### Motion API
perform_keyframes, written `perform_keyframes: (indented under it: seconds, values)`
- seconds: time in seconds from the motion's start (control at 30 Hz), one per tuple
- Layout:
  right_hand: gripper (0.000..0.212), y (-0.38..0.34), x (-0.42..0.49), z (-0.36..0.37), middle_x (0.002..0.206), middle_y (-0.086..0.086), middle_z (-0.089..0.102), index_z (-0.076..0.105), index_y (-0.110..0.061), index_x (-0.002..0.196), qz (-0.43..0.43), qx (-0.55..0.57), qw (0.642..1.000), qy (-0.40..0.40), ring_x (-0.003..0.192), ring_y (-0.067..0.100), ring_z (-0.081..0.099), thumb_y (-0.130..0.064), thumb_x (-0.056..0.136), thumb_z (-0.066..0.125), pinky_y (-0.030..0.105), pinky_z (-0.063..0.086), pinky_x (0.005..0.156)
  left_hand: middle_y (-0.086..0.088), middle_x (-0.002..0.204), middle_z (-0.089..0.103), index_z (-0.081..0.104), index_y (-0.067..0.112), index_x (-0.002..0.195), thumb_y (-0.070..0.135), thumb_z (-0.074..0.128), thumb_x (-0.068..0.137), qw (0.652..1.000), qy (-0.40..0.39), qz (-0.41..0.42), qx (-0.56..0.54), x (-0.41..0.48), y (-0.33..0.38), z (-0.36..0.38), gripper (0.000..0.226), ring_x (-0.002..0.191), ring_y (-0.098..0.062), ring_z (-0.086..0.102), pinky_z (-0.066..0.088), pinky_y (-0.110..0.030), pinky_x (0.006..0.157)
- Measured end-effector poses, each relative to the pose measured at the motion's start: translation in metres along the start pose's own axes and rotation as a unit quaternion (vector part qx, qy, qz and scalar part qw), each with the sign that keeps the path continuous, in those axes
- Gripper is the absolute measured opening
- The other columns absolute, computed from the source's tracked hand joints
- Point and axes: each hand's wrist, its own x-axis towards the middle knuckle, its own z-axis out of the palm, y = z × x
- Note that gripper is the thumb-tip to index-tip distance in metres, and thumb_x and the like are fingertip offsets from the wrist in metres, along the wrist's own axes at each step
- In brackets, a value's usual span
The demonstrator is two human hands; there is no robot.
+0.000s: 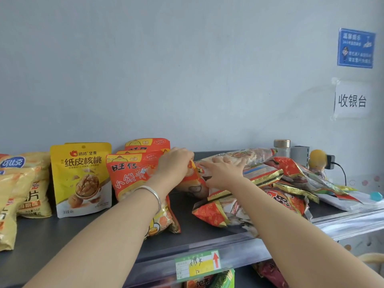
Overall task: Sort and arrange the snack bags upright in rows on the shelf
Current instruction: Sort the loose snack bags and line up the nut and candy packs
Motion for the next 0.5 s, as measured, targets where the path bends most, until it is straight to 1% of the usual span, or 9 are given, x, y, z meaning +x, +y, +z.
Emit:
perform_keyframes:
  seconds: [0.07, 0.13, 0.2, 0.27, 0.3, 0.37, 0.43, 0.47, 0.5]
  values:
    - [0.064, -0.005, 0.002, -0.003, 0.154, 0.000, 0.028, 0.026, -0.053, 0.141, -0.001, 0.011, 1.000, 0.016, 0.144, 0.036, 0.016, -0.058, 0.083, 0.052, 0.082, -0.006, 0.095, -0.002, 0.094, 0.058, 0.063, 0.012, 0.095, 0.005, 0.048, 0.093, 0.999, 0.003, -0.016, -0.051, 0.009, 0.002, 0.000, 0.017, 0.090, -0.019, 0.053, 0.042, -0.026, 0.058]
    - [0.067, -0.012, 0.006, -0.004, 0.153, -0.002, 0.030, 0.034, -0.049, 0.139, -0.014, -0.015, 0.998, 0.052, 0.146, 0.032, 0.014, -0.074, 0.078, 0.048, 0.080, -0.008, 0.096, -0.003, 0.100, 0.055, 0.063, 0.011, 0.096, 0.002, 0.049, 0.092, 0.996, -0.001, -0.003, -0.091, 0.017, 0.003, -0.001, 0.017, 0.092, -0.019, 0.051, 0.049, -0.034, 0.069]
    - [0.066, -0.020, 0.012, -0.005, 0.149, -0.004, 0.039, 0.047, -0.042, 0.133, -0.015, -0.015, 0.997, 0.068, 0.145, 0.026, 0.018, -0.077, 0.077, 0.046, 0.077, -0.008, 0.099, -0.003, 0.105, 0.052, 0.063, 0.009, 0.097, 0.002, 0.049, 0.092, 0.991, -0.009, 0.013, -0.129, 0.022, -0.001, -0.001, 0.017, 0.095, -0.019, 0.050, 0.049, -0.037, 0.077]
    - [0.052, -0.028, 0.018, -0.007, 0.128, -0.004, 0.058, 0.061, -0.034, 0.110, 0.015, 0.025, 0.997, 0.077, 0.133, 0.023, 0.040, -0.073, 0.081, 0.044, 0.072, -0.004, 0.105, -0.003, 0.109, 0.049, 0.064, 0.007, 0.098, 0.003, 0.050, 0.092, 0.986, -0.004, 0.020, -0.167, 0.025, -0.007, 0.001, 0.016, 0.102, -0.020, 0.050, 0.044, -0.030, 0.080]
    - [0.047, -0.032, 0.021, -0.006, 0.111, -0.003, 0.065, 0.061, -0.029, 0.094, 0.033, 0.043, 0.995, 0.086, 0.120, 0.022, 0.052, -0.070, 0.085, 0.040, 0.068, -0.001, 0.108, -0.004, 0.115, 0.047, 0.063, 0.007, 0.101, 0.003, 0.051, 0.091, 0.983, 0.010, 0.020, -0.184, 0.025, -0.010, 0.002, 0.016, 0.108, -0.020, 0.049, 0.041, -0.026, 0.082]
    - [0.046, -0.040, 0.026, -0.003, 0.084, -0.003, 0.066, 0.054, -0.024, 0.072, 0.058, 0.075, 0.989, 0.116, 0.096, 0.021, 0.062, -0.061, 0.091, 0.035, 0.060, 0.011, 0.112, -0.006, 0.131, 0.040, 0.056, 0.013, 0.116, 0.003, 0.055, 0.089, 0.978, 0.063, 0.002, -0.201, 0.020, -0.017, 0.003, 0.028, 0.121, -0.020, 0.042, 0.038, -0.023, 0.087]
    - [0.038, -0.048, 0.031, 0.000, 0.078, -0.002, 0.066, 0.054, -0.023, 0.068, 0.087, 0.112, 0.978, 0.150, 0.086, 0.022, 0.062, -0.048, 0.092, 0.038, 0.050, 0.024, 0.103, -0.010, 0.141, 0.033, 0.045, 0.018, 0.131, 0.011, 0.062, 0.087, 0.981, 0.102, -0.040, -0.160, 0.011, -0.028, 0.006, 0.047, 0.129, -0.024, 0.035, 0.041, -0.028, 0.093]
    - [0.033, -0.053, 0.034, 0.000, 0.079, -0.002, 0.066, 0.054, -0.023, 0.069, 0.107, 0.128, 0.973, 0.157, 0.084, 0.023, 0.062, -0.043, 0.091, 0.039, 0.048, 0.027, 0.097, -0.012, 0.143, 0.032, 0.040, 0.020, 0.136, 0.019, 0.064, 0.086, 0.986, 0.094, -0.073, -0.115, 0.005, -0.036, 0.009, 0.055, 0.131, -0.027, 0.034, 0.040, -0.034, 0.098]
    - [0.029, -0.057, 0.035, -0.002, 0.078, -0.001, 0.064, 0.053, -0.022, 0.069, 0.128, 0.147, 0.968, 0.157, 0.082, 0.024, 0.060, -0.038, 0.090, 0.040, 0.047, 0.028, 0.094, -0.012, 0.144, 0.031, 0.035, 0.022, 0.139, 0.028, 0.065, 0.086, 0.989, 0.062, -0.115, -0.064, -0.003, -0.044, 0.013, 0.062, 0.132, -0.029, 0.032, 0.038, -0.040, 0.102]
